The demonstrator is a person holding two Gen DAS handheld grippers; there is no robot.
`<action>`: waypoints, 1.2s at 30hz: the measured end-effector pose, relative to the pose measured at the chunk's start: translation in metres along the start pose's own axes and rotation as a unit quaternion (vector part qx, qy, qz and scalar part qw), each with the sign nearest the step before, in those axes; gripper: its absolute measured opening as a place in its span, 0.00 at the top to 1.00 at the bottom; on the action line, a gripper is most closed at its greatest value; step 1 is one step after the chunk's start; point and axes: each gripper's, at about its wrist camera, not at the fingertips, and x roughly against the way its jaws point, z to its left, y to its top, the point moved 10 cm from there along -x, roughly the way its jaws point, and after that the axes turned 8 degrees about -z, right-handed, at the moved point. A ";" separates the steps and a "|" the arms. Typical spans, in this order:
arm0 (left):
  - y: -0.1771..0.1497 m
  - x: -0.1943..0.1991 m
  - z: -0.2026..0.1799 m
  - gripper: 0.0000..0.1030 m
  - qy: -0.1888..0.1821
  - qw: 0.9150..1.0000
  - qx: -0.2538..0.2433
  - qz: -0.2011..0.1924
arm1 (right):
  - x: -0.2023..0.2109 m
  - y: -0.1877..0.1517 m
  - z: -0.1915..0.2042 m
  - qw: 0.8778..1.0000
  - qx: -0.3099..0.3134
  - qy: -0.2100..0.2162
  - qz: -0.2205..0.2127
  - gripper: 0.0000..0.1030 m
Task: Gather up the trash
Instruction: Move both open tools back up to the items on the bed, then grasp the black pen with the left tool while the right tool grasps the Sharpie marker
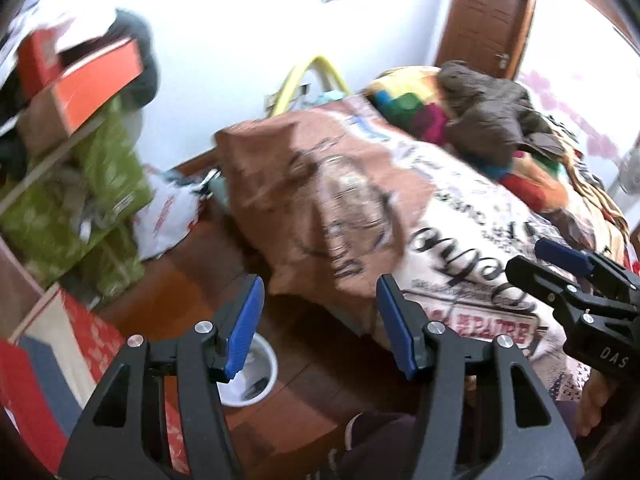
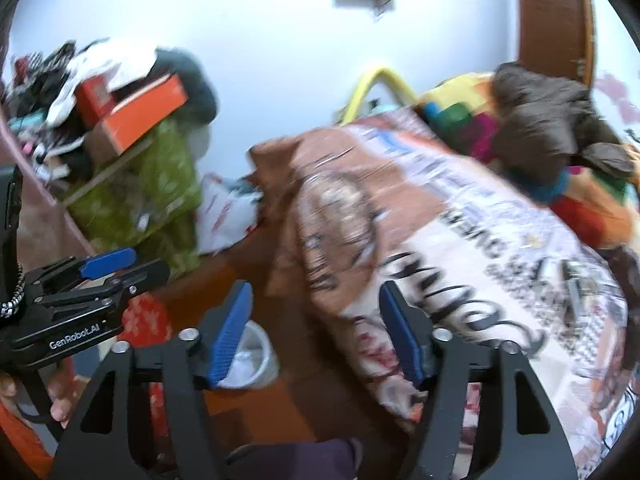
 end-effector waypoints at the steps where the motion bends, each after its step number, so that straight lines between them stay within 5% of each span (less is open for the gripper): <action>1: 0.004 -0.001 -0.013 0.42 -0.009 1.000 -0.006 -0.002 | 0.006 0.002 -0.010 1.000 -0.002 -0.009 -0.007 0.32; 10: 0.023 -0.021 -0.115 0.38 -0.067 0.997 -0.047 -0.001 | 0.044 0.008 -0.111 0.994 -0.036 -0.094 -0.044 0.25; 22: 0.016 -0.085 -0.245 0.38 -0.138 0.983 -0.112 0.042 | 0.065 -0.039 -0.250 0.975 -0.097 -0.197 -0.015 0.25; 36: -0.009 -0.185 -0.329 0.38 -0.176 0.966 -0.161 0.098 | 0.023 -0.080 -0.322 0.966 -0.157 -0.202 0.030 0.25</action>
